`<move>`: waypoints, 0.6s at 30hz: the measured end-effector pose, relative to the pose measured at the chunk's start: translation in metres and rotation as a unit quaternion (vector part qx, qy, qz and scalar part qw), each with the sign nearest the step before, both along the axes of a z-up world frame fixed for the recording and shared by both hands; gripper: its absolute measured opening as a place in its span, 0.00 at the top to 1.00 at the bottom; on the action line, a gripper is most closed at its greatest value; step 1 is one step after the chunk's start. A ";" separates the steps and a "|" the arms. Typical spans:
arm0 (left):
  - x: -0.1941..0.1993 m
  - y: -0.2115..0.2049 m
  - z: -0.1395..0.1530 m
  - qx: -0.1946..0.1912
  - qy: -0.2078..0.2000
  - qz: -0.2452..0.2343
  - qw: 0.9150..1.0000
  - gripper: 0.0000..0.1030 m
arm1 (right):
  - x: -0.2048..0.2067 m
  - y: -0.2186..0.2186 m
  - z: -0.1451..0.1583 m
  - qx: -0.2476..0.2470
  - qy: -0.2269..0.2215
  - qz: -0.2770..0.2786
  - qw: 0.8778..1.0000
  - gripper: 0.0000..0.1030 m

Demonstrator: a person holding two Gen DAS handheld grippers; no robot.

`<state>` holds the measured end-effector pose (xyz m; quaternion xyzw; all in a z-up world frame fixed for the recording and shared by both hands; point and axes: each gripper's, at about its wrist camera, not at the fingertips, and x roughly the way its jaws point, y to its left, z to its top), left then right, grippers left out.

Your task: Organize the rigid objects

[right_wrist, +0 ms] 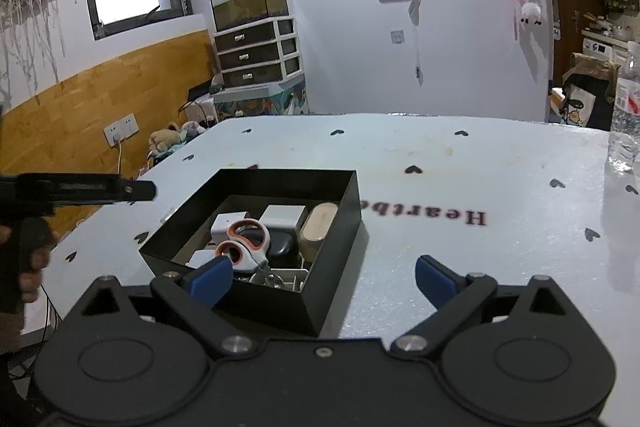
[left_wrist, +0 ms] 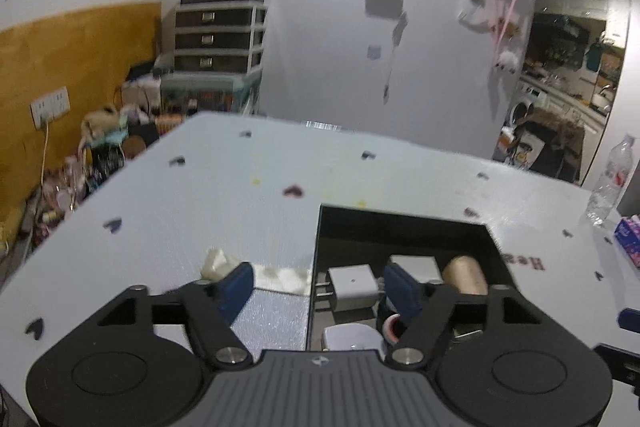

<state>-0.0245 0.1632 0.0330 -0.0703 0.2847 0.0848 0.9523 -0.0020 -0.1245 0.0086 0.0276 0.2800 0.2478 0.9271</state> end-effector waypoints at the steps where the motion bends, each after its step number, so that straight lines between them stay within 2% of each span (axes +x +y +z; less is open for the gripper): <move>1: -0.005 -0.002 0.004 0.001 -0.007 -0.002 1.000 0.22 | -0.003 -0.001 0.000 0.001 -0.003 -0.002 1.000 0.04; 4: -0.023 -0.011 0.010 0.005 -0.024 -0.015 1.000 0.13 | -0.011 -0.005 0.001 0.000 -0.012 -0.008 1.000 0.04; 8: -0.046 -0.026 0.013 0.019 -0.037 -0.019 0.999 0.10 | -0.023 -0.011 0.002 0.000 -0.024 -0.018 1.000 0.04; 10: -0.056 -0.031 0.013 0.022 -0.044 -0.019 0.999 0.05 | -0.030 -0.014 0.003 0.000 -0.030 -0.022 0.999 0.04; 18: -0.089 -0.049 0.011 0.028 -0.057 -0.018 0.998 0.00 | -0.049 -0.024 0.010 -0.009 -0.045 -0.032 0.998 0.04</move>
